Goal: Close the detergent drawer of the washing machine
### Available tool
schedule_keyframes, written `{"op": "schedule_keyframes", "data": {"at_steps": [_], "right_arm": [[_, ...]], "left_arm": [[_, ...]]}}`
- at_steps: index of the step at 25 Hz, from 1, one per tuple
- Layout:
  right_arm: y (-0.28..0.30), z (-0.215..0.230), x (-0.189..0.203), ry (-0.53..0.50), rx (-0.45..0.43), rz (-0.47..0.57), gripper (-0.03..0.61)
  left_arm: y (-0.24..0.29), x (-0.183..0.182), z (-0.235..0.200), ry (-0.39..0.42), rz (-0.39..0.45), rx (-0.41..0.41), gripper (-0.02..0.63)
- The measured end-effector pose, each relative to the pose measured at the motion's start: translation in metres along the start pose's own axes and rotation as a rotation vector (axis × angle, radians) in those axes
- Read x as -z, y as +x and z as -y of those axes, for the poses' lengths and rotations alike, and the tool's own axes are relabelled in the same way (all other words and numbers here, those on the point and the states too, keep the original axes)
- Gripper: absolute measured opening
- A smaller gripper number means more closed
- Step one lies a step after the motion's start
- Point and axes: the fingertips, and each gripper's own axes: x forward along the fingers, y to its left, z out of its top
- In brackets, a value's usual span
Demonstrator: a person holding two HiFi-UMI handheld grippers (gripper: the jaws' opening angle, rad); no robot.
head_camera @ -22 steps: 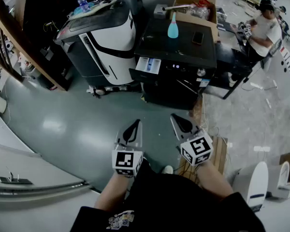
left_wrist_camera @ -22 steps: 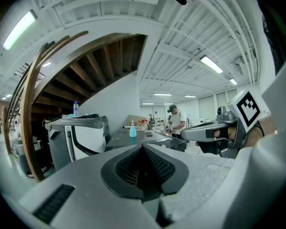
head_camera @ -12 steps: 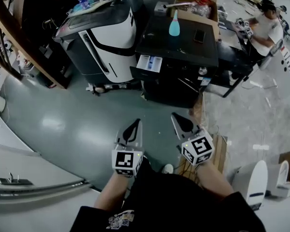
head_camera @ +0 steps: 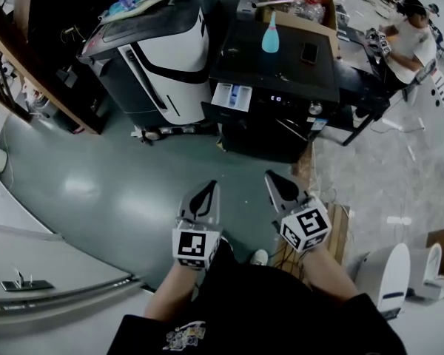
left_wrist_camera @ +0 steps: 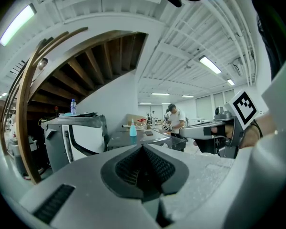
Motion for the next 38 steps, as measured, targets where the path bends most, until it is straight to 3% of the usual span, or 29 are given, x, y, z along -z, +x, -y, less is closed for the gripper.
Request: {"op": "schedule_keyframes", "data": {"at_steps": [16, 26, 38], "right_arm": [[0.093, 0.018, -0.006, 0.002, 0.036, -0.037, 0.012], [0.154, 0.026, -0.009, 0.010, 0.096, -0.042, 0.053], [0.215, 0.024, 0.001, 0.013, 0.169, -0.063, 0.182]], "left_arm": [[0.059, 0.003, -0.088, -0.061, 0.003, 0.043, 0.003], [0.097, 0.003, -0.144, -0.053, 0.000, 0.104, 0.003], [0.119, 0.004, -0.198, -0.011, -0.005, 0.155, 0.006]]}}
